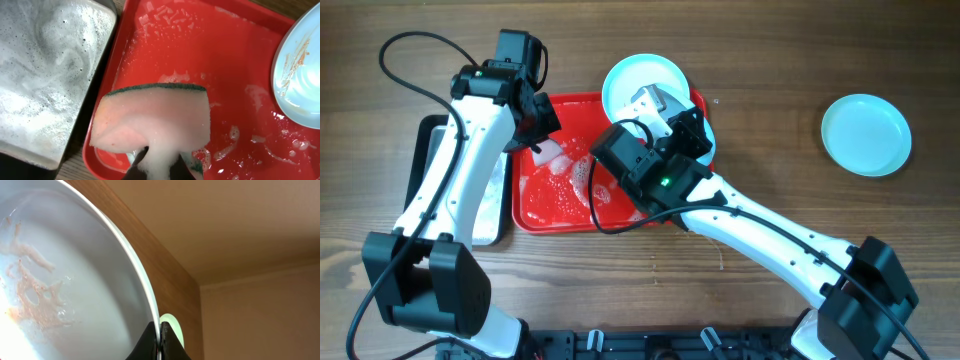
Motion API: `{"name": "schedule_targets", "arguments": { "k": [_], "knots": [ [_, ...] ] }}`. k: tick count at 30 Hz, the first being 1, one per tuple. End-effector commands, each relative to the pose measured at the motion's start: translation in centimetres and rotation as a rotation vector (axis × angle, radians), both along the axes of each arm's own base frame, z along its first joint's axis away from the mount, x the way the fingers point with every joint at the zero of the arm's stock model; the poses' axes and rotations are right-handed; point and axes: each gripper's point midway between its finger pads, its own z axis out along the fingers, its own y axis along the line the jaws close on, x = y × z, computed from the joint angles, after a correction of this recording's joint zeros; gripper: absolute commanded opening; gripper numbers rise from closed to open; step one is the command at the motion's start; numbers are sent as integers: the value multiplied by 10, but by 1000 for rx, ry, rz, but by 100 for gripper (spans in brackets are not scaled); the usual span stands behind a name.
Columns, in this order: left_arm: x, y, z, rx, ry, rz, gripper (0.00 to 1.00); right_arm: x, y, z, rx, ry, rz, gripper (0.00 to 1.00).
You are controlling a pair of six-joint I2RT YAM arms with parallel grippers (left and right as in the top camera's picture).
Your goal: Clean dirty plates on tray and stack at the side
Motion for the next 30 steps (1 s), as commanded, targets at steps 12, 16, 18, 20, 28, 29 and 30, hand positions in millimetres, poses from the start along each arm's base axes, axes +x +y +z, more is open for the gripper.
{"name": "schedule_targets", "arguments": {
  "k": [12,16,18,20,28,29,30],
  "knots": [
    [2,-1,6,-14,-18,-4,4,0,3,-1,16,-14,-6,4],
    [3,-1,6,-14,-18,-4,4,0,3,-1,16,-13,-6,4],
    [2,-1,6,-14,-18,-4,4,0,4,-2,20,-8,-2,4],
    [2,-1,6,-14,-18,-4,4,0,6,-5,35,6,8,4],
    [2,-1,6,-14,-18,-4,4,0,7,-7,59,6,5,4],
    [2,-1,6,-14,-18,-4,4,0,7,-8,64,9,7,4],
    [2,-1,6,-14,-18,-4,4,-1,8,-9,69,17,12,4]
  ]
}}
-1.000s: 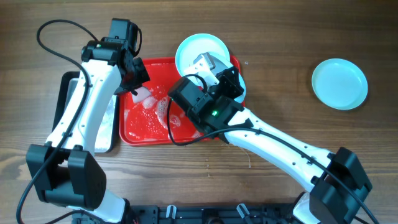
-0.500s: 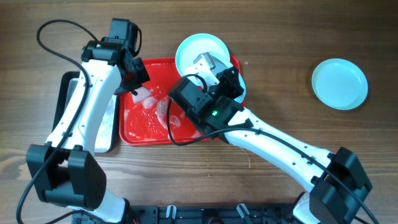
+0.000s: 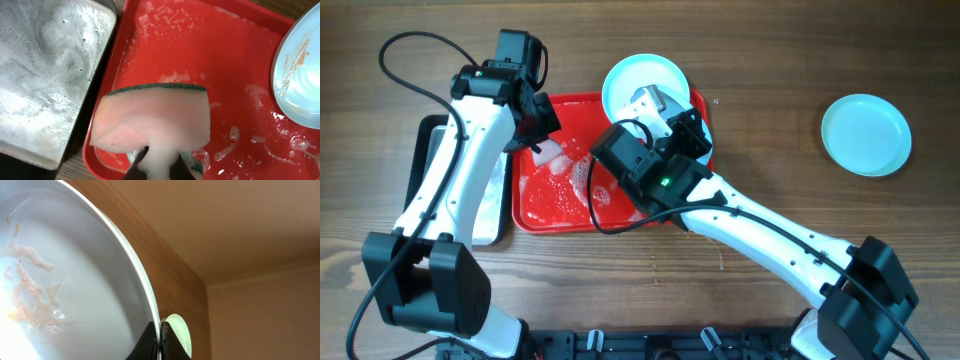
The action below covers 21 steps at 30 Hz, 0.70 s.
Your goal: Clean dirty plates on tray and stack at the side
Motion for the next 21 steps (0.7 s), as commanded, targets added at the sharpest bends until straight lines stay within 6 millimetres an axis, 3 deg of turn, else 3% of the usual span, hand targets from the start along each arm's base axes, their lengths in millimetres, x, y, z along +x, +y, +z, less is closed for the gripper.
{"name": "schedule_targets", "arguments": {
  "k": [1,10,16,21],
  "knots": [
    [2,-1,6,-14,-18,-4,4,-1,5,-6,43,8,3,4],
    [2,-1,6,-13,-17,-4,4,-25,-18,-20,29,61,-79,4],
    [2,-1,6,-13,-16,-4,4,-29,-12,-19,90,19,-93,4],
    [1,-1,5,-12,-10,-4,4,-33,0,-36,228,75,-99,4]
  ]
}}
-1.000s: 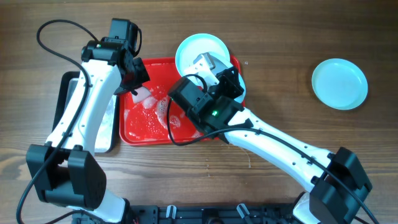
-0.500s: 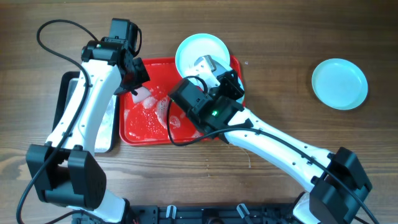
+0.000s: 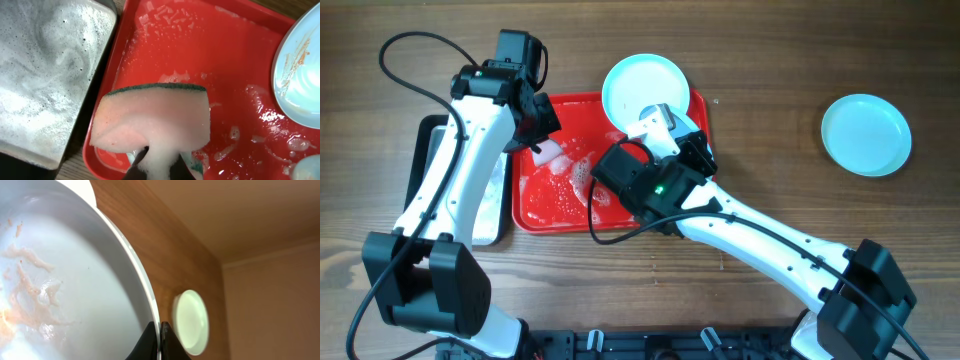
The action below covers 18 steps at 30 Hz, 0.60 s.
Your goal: Clean dirty plates on tray and stack at the side
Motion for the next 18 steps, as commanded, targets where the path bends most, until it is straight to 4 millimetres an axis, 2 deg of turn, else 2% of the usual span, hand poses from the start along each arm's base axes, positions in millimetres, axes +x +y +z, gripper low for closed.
{"name": "schedule_targets", "arguments": {
  "k": [1,7,11,13,15,18],
  "knots": [
    [1,-1,5,-13,-11,-4,4,-4,11,-17,149,30,-28,4],
    [1,-1,5,-13,-11,-4,4,-4,14,-35,127,72,-30,4],
    [1,-1,5,-13,-11,-4,4,7,-4,10,-73,-101,-41,4],
    [1,-1,5,-13,-11,-4,4,9,-3,18,-98,-113,-25,4],
    [1,-1,5,-13,-12,-4,4,9,7,4,-28,-45,11,4],
    [1,-1,5,-13,-12,-4,4,2,23,-28,88,91,48,4]
  ]
}}
